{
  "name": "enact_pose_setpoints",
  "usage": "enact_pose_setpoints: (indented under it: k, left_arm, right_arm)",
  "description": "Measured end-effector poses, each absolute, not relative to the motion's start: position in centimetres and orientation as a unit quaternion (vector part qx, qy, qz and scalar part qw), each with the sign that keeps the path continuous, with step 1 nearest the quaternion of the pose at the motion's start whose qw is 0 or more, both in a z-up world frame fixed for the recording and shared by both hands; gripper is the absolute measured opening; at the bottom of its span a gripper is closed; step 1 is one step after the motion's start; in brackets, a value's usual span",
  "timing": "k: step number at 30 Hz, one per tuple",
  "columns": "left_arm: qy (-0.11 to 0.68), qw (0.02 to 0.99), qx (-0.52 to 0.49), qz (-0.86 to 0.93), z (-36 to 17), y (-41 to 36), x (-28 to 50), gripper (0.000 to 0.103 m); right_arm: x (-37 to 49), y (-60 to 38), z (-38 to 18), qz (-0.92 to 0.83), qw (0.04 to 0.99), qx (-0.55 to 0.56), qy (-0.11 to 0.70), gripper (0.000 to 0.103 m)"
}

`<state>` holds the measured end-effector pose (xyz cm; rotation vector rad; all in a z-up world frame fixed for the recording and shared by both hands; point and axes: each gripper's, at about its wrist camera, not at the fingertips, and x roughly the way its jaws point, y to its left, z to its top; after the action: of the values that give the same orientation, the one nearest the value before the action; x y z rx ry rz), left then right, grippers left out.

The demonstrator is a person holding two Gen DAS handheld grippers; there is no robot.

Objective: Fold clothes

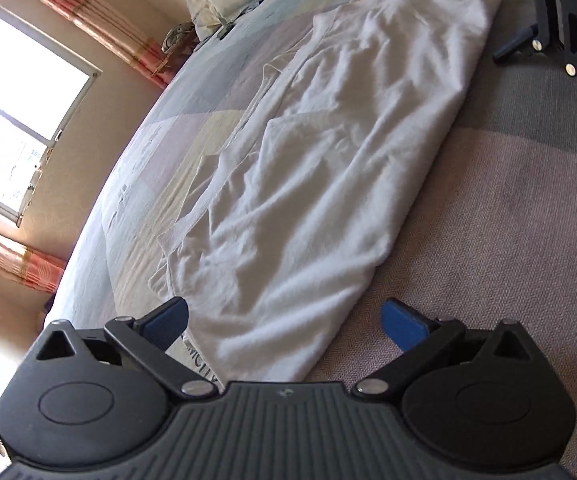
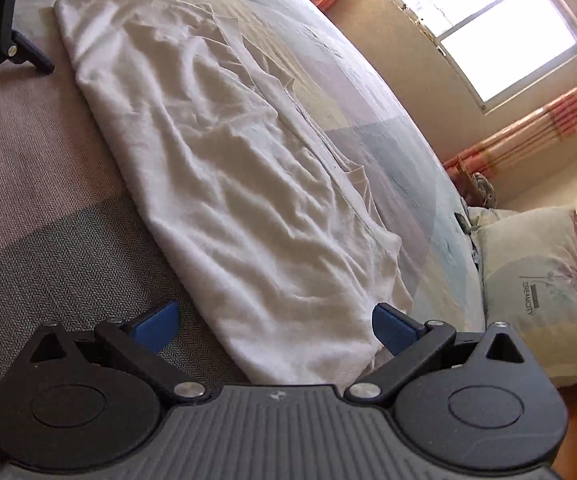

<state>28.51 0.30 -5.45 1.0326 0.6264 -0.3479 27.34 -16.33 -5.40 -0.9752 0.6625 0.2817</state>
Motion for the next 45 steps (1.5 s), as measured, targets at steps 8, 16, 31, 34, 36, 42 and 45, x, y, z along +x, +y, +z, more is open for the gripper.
enact_pose_setpoints:
  k: [8,16,31,34,36,42,45]
  left_arm:
    - [0.215,0.772,0.568,-0.186,-6.6,-3.8,29.3,0.102]
    - [0.201,0.745,0.614,-0.167,-7.5,-2.3,29.8,0.103]
    - [0.187,0.753,0.608,-0.169,-8.3,-4.7,31.6,0.102]
    - [0.2,0.747,0.616,-0.147,-8.4,-2.9,32.4,0.103]
    - [0.209,0.731,0.639,-0.117,-8.9,-1.2,33.0,0.102]
    - [0.188,0.699,0.681,-0.109,-10.0,-1.3,32.8,0.102]
    - [0.153,0.67,0.716,-0.124,-10.8,-2.7,32.5,0.101]
  right_arm:
    - [28.3,-12.9,-6.1,0.144,0.811,-0.507,0.252,0.103]
    - [29.6,-13.8,-5.5,0.15,0.812,-0.506,0.251,0.103]
    - [31.2,-15.0,-5.5,0.136,0.817,-0.498,0.257,0.103]
    - [31.5,-14.7,-5.7,0.143,0.813,-0.508,0.247,0.103]
    - [31.8,-15.9,-5.7,0.132,0.81,-0.509,0.259,0.103]
    - [32.3,-18.5,-6.3,0.1,0.791,-0.54,0.269,0.103]
    - [32.0,-17.0,-6.9,0.107,0.783,-0.561,0.248,0.103]
